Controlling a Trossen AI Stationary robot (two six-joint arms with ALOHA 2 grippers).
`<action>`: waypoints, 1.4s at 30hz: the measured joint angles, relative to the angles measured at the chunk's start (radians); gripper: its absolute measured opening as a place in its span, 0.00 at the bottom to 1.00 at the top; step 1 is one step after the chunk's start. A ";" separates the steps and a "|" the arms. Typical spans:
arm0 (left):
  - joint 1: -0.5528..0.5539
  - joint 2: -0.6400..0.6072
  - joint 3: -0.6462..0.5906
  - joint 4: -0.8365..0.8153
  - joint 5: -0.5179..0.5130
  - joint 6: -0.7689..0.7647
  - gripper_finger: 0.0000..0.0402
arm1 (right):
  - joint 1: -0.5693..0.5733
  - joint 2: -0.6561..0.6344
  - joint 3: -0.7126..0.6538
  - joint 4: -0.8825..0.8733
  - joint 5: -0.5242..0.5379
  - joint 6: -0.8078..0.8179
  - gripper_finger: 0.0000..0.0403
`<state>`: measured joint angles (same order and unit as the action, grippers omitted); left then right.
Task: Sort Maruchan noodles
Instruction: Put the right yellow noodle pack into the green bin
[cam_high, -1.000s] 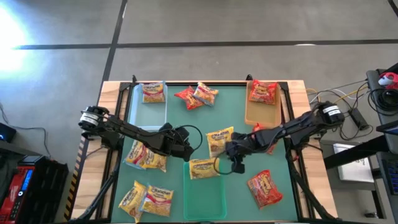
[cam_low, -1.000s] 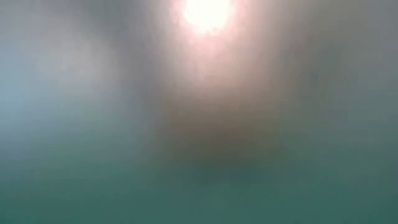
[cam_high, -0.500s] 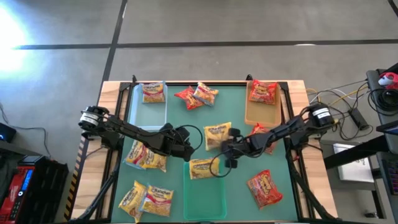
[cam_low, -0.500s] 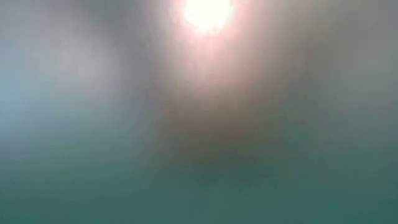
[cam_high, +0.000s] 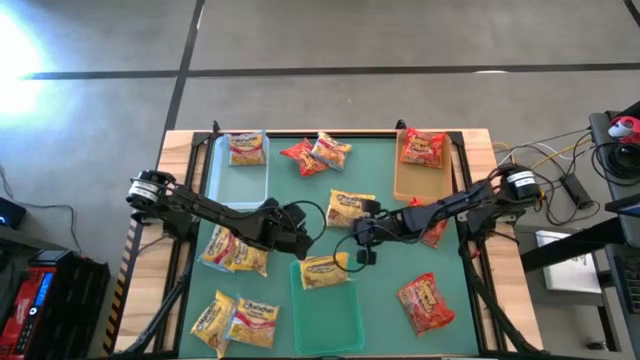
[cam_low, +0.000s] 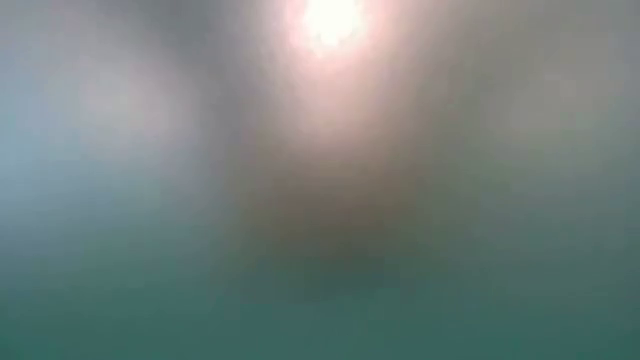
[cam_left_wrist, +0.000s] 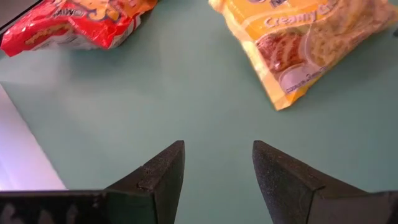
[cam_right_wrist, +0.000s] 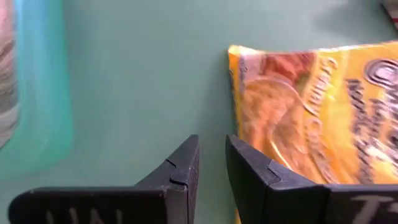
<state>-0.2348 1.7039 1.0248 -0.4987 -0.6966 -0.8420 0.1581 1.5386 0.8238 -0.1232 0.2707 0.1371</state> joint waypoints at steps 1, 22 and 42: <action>0.000 0.000 0.000 0.013 0.000 0.011 0.43 | -0.001 -0.019 0.000 -0.035 0.001 0.000 0.17; 0.006 0.049 0.001 0.580 0.139 0.384 0.43 | -0.022 -0.073 -0.064 -0.186 0.021 0.001 0.16; 0.065 0.067 -0.006 0.586 0.134 0.350 0.43 | -0.027 -0.015 -0.058 0.014 0.028 -0.070 0.16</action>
<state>-0.1698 1.7710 1.0183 0.0875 -0.5629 -0.4917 0.1307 1.5233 0.7657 -0.1094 0.2990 0.0667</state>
